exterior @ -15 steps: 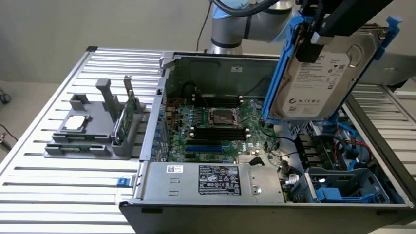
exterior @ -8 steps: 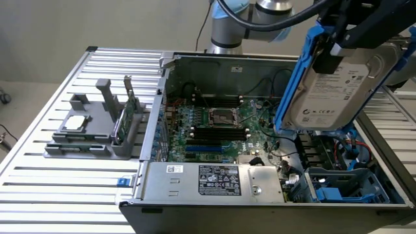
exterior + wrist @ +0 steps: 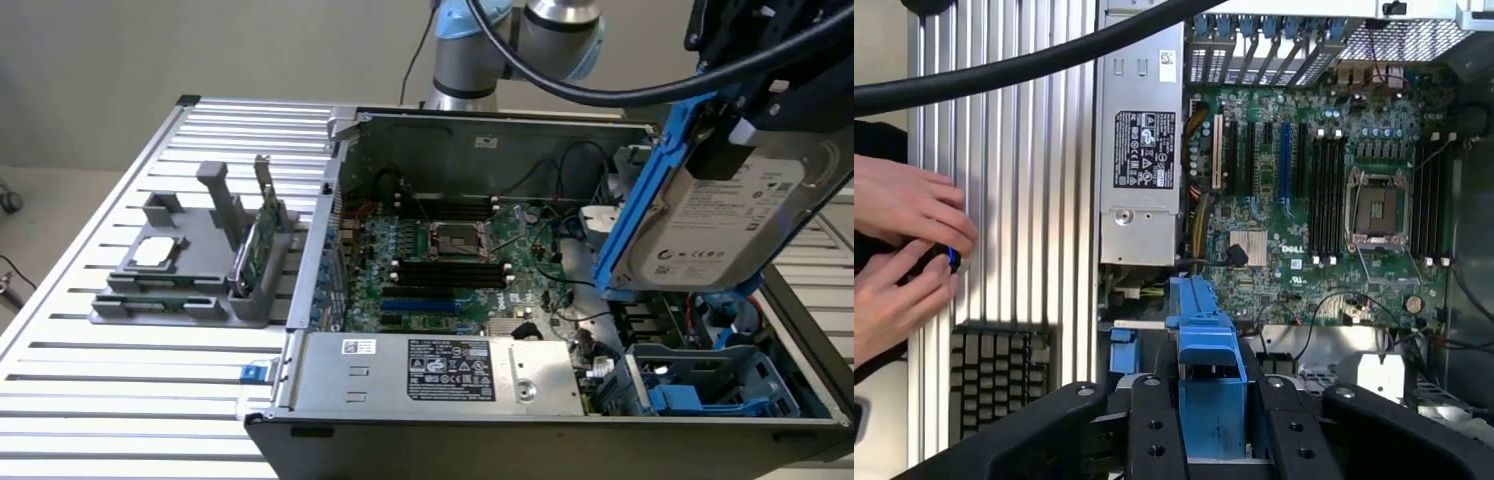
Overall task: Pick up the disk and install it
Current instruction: 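Pick up the disk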
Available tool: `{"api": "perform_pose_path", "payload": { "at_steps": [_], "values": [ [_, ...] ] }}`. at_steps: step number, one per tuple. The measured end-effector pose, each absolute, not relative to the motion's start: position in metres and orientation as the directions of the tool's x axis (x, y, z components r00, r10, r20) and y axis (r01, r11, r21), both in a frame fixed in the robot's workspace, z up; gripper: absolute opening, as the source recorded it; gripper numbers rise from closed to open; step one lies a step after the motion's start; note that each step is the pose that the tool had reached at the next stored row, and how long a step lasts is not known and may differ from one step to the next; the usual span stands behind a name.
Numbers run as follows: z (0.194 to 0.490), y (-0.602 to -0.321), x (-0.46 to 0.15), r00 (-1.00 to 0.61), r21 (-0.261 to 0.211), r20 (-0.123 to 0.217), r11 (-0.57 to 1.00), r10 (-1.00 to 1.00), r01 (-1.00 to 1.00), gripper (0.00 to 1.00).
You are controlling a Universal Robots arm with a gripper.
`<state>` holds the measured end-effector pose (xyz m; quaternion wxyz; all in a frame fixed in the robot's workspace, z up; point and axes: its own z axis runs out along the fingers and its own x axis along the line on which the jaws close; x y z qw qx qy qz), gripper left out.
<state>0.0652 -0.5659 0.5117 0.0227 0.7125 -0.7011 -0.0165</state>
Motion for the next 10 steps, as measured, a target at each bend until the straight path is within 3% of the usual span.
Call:
{"api": "perform_pose_path", "payload": {
  "at_steps": [10],
  "values": [
    [0.504,-0.586,0.088,0.016,0.055,0.008,-0.016,-1.000,-0.998,0.33]
  ]
}}
